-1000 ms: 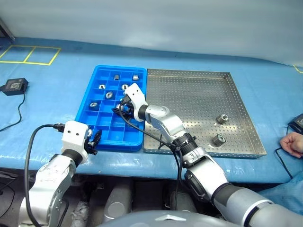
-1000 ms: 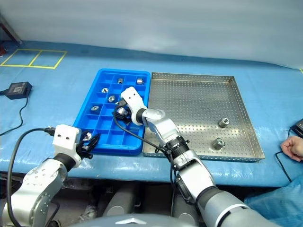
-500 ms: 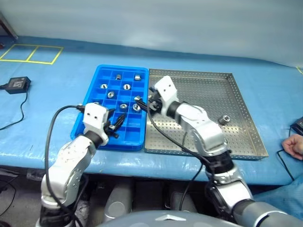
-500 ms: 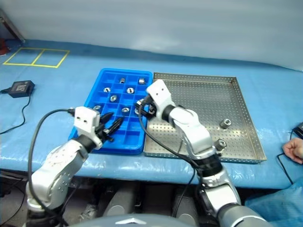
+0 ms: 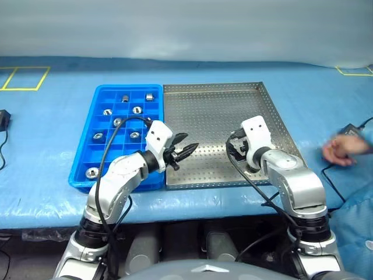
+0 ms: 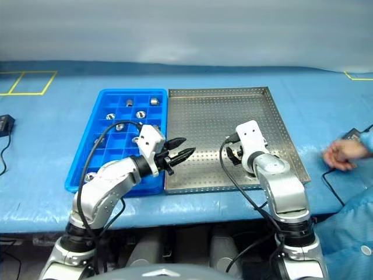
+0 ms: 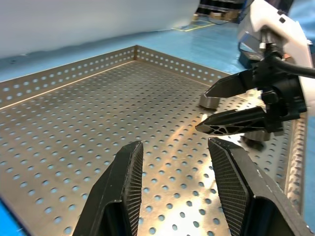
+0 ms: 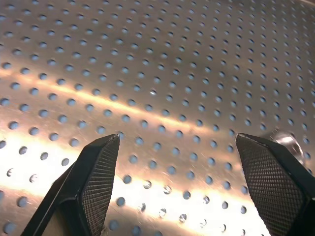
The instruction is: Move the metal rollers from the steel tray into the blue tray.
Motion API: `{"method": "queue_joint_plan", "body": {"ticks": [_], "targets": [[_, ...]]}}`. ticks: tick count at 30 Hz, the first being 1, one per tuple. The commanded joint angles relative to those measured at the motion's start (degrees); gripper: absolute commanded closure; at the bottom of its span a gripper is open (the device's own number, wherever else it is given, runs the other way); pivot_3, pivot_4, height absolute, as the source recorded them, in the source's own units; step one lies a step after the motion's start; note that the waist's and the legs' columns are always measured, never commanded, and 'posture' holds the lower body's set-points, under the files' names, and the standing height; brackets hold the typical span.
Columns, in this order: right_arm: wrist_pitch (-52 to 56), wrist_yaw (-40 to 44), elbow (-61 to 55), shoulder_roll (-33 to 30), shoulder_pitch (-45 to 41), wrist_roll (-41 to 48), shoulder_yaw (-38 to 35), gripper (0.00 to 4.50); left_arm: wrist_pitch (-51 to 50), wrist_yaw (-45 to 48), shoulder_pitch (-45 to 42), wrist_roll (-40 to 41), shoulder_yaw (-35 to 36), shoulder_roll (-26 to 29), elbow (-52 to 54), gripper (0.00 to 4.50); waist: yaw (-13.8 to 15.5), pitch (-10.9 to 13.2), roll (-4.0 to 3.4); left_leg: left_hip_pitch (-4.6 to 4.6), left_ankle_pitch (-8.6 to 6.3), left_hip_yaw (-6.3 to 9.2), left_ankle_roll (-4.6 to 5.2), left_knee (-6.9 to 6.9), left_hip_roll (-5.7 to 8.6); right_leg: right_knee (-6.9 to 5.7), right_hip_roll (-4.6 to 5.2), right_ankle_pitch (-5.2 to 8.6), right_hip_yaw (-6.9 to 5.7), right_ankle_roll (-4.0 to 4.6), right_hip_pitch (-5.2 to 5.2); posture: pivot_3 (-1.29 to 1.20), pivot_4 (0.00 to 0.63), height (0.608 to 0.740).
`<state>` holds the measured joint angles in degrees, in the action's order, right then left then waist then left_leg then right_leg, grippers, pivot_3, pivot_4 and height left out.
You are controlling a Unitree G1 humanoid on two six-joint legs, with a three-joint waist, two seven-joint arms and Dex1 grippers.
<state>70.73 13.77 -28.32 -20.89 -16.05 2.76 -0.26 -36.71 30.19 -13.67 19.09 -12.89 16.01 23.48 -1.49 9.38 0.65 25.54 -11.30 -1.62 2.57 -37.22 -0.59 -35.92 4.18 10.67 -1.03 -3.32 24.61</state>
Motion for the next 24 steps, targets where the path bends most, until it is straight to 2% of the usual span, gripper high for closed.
{"method": "queue_joint_plan", "body": {"ticks": [1, 9, 23, 24], "targets": [[3.75, -1.81, -3.99, -1.43, 1.07, -0.90, -4.34, 0.53, 2.12, 1.03, 0.01, -0.23, -1.43, -0.32, -0.50, 2.22, -0.20, 0.00, 0.00, -0.01, 0.00, 0.00, 0.01, -0.03, -0.02, -0.01, 0.00, 0.00, 0.01, -0.01, -0.01, -0.11, 0.150, 0.740], [10.64, -0.81, -6.80, 0.43, 3.18, 2.43, -7.85, 0.53, 2.67, 0.34, 0.98, -0.73, -1.21, -0.56, -1.40, 2.22, -0.94, 0.00, 0.00, -0.02, -0.01, -0.03, 0.01, -0.07, -0.08, -0.06, -0.02, -0.02, 0.07, -0.03, 0.00, -0.11, 0.150, 0.740], [13.54, -2.77, -2.41, 7.01, 2.66, 4.67, -12.04, 0.53, 2.11, -1.25, 2.00, -1.40, -0.66, 0.07, -0.71, 2.22, -0.69, -0.01, -0.01, -0.02, -0.01, -0.04, 0.03, -0.09, -0.07, -0.06, -0.02, -0.04, 0.12, -0.07, -0.01, -0.09, 0.150, 0.740], [13.54, -3.03, -2.15, 7.28, 2.51, 4.63, -12.23, 0.71, 2.11, -1.35, 2.04, -1.43, -0.69, 0.12, -0.69, 2.22, -0.69, -0.01, -0.01, -0.02, -0.01, -0.05, 0.03, -0.09, -0.07, -0.06, -0.02, -0.04, 0.13, -0.07, 0.00, -0.08, 0.150, 0.740]]}}
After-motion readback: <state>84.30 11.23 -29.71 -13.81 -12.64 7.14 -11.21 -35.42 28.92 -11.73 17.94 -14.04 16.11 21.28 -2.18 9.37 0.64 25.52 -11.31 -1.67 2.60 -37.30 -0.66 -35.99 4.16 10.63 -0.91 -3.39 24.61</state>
